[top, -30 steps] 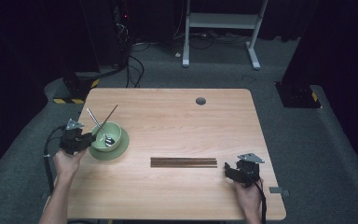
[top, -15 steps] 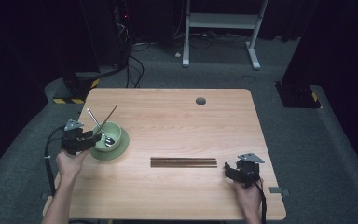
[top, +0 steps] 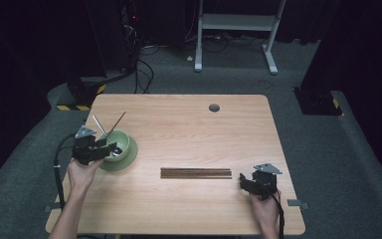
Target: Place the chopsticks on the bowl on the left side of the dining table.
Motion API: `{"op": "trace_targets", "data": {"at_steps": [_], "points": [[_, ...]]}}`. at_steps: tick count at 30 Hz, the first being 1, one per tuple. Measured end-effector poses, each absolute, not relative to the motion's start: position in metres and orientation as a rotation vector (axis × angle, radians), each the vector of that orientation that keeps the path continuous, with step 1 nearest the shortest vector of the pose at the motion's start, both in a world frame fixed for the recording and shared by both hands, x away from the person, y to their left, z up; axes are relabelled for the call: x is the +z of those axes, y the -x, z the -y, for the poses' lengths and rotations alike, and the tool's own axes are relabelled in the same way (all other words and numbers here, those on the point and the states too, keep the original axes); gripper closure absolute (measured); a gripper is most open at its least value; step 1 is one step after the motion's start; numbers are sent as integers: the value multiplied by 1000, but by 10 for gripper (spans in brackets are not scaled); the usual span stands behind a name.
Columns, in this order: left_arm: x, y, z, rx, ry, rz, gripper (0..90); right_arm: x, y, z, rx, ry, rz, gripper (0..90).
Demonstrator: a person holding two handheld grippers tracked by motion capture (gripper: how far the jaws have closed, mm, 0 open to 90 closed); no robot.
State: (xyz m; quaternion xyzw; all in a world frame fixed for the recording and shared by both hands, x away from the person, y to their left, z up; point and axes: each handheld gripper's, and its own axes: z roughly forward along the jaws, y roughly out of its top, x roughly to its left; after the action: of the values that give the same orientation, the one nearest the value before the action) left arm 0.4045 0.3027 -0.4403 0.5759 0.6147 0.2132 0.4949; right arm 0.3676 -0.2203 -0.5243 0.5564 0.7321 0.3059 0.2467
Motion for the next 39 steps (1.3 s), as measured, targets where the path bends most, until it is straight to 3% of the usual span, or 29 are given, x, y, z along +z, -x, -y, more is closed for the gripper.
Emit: {"op": "trace_targets", "data": {"at_steps": [18, 39], "points": [[-431, -405, -270, 442, -1393, -1420, 338, -524, -368, 220, 834, -1517, -1997, 224], [-425, -407, -236, 348, -1393, -1322, 310, -524, -368, 220, 834, -1518, -1997, 224]]}}
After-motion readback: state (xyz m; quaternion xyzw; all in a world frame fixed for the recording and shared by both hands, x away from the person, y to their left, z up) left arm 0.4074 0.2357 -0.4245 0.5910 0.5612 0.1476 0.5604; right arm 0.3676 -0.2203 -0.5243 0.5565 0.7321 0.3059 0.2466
